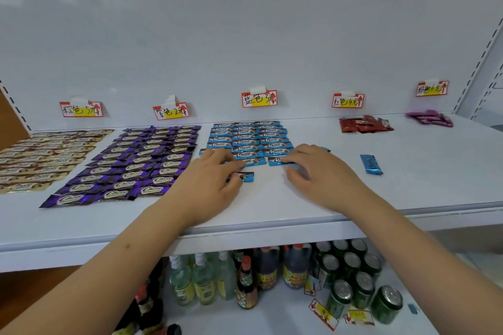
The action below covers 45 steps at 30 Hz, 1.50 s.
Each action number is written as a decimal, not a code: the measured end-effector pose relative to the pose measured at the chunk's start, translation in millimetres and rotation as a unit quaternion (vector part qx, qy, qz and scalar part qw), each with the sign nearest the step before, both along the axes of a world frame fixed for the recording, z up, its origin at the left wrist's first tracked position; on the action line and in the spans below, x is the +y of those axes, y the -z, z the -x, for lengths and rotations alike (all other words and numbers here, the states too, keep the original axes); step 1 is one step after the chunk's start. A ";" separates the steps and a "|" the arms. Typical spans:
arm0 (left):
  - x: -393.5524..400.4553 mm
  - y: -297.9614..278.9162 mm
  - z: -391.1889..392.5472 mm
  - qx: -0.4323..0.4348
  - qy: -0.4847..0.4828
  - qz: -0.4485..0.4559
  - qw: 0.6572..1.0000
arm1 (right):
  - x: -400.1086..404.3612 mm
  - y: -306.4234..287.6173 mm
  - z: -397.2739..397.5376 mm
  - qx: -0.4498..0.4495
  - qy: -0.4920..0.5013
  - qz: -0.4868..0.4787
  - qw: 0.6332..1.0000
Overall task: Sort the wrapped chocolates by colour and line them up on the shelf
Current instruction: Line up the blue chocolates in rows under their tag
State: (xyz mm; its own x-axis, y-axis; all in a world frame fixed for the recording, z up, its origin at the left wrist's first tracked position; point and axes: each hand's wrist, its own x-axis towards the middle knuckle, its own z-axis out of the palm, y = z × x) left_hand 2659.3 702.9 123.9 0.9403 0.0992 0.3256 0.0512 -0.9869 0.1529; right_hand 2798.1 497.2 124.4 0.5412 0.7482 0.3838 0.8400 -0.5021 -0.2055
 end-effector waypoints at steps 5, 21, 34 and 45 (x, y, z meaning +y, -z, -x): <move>2.2 2.4 -0.2 -0.003 -0.001 0.008 1.000 | 0.3 0.8 -0.4 0.013 -0.014 0.008 1.000; -6.0 -4.4 11.6 -0.038 0.029 0.093 0.995 | -17.0 -0.3 -19.3 0.026 0.127 0.011 0.991; -1.5 -3.3 14.5 -0.026 0.020 0.140 0.990 | -42.2 -23.3 -10.7 0.096 0.075 -0.041 0.992; -5.1 -4.7 17.0 -0.067 0.026 0.141 0.987 | -26.0 -17.7 13.2 0.039 -0.002 0.005 0.999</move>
State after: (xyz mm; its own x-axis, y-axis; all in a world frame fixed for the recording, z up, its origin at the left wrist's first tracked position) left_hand 2642.3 697.7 128.6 0.8967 0.1565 0.4140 -0.0378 -0.9050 0.4237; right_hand 2785.0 471.2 142.2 0.5659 0.7541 0.3332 0.8238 -0.5014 -0.2645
